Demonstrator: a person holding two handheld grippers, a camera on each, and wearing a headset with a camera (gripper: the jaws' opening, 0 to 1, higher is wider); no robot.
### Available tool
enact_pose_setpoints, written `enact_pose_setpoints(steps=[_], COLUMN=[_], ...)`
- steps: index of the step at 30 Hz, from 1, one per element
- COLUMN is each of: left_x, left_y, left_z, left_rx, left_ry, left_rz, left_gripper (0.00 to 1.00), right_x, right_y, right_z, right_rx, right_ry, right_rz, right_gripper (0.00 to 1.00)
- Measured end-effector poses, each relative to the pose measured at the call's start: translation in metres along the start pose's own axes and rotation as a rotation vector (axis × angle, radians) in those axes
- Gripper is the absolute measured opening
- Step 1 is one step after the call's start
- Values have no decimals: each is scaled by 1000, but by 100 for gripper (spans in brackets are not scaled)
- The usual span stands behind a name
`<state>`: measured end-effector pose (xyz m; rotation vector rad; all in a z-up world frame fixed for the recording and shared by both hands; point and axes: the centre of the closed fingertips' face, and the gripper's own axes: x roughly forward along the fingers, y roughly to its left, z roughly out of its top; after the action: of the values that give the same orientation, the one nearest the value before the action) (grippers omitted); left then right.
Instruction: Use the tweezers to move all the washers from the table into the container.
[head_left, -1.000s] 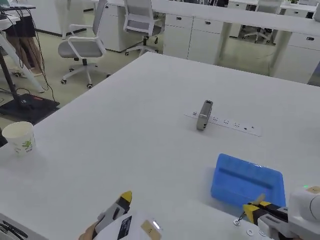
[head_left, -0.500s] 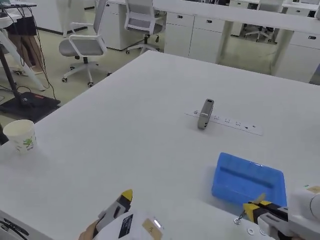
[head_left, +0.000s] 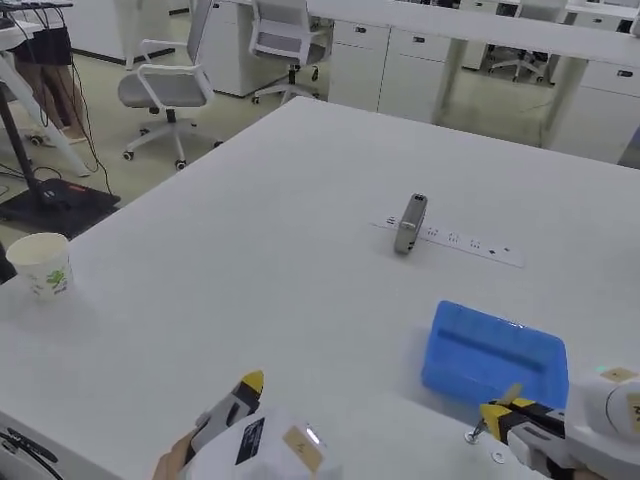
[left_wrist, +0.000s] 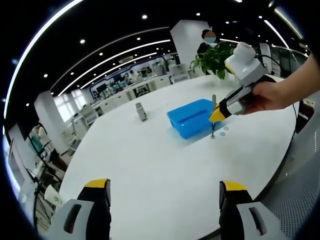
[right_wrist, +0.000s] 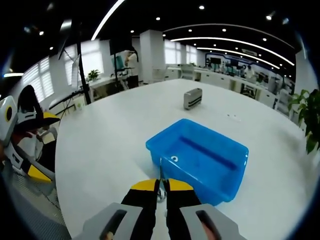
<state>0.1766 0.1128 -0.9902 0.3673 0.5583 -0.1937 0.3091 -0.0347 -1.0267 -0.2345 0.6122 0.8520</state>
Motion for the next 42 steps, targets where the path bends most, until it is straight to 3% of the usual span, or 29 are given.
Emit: enact_pose_setpoints(steps=[3, 6, 21, 42], left_x=[0, 0, 0, -3], left_y=[0, 0, 0, -2], left_z=[0, 0, 1, 2], left_rx=[-1, 0, 5, -2], left_ry=[-1, -2, -4, -20], left_rz=[0, -1, -4, -3], left_gripper=[92, 92, 92, 93], right_x=[-1, -2, -16, -27], right_y=[0, 2, -2, -13], right_z=[0, 5, 16, 53], right_rx=[9, 64, 28, 7], right_ry=[3, -8, -20, -83], right_rz=[0, 20, 10, -5], right_gripper=[2, 2, 1, 1])
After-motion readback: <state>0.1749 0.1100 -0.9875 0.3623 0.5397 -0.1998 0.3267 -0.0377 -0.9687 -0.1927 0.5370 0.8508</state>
